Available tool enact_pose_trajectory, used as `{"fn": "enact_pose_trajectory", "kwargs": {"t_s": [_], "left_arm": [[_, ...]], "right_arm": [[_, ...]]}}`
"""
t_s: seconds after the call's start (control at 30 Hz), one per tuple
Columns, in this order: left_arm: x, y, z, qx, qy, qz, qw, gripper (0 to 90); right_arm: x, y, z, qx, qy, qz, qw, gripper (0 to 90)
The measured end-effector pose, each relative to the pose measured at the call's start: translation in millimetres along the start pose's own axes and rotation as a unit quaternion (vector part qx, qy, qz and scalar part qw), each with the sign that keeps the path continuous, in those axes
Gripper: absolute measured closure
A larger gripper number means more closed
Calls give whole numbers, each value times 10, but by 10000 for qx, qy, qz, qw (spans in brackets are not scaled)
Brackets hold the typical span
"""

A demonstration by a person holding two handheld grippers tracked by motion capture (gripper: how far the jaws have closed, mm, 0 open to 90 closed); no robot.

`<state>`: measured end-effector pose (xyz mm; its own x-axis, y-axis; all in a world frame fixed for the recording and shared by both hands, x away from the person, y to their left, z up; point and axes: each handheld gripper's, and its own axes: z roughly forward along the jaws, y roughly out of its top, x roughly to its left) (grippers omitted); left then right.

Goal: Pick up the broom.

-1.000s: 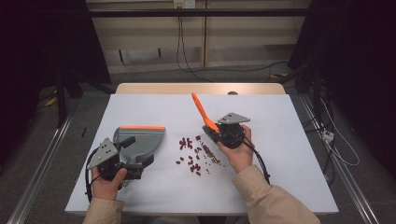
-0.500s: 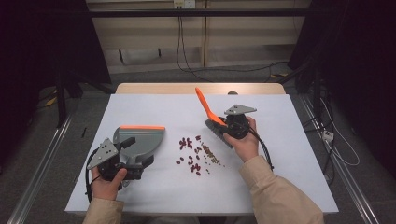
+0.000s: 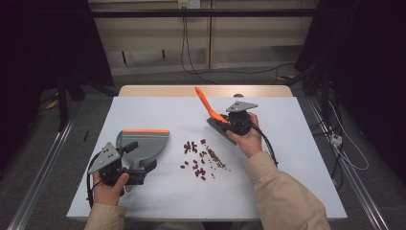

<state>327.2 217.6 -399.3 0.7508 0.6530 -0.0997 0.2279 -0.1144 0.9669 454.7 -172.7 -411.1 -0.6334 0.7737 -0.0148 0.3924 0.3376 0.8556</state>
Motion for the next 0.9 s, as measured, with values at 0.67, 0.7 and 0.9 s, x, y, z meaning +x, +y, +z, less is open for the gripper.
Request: {"fn": "enact_pose_trajectory", "kwargs": {"t_s": [0.67, 0.7, 0.9], "left_arm": [[19, -1, -15, -12, 66, -80, 9999, 37], [23, -3, -18, -25, 64, -83, 9999, 37], [37, -8, -36, -10, 117, -87, 9999, 37]], "right_arm": [[-108, 102, 257, -252, 579, -446, 9970, 712], [-103, 108, 284, -235, 625, -466, 9967, 712], [-45, 111, 443, -146, 854, -707, 9937, 711]]}}
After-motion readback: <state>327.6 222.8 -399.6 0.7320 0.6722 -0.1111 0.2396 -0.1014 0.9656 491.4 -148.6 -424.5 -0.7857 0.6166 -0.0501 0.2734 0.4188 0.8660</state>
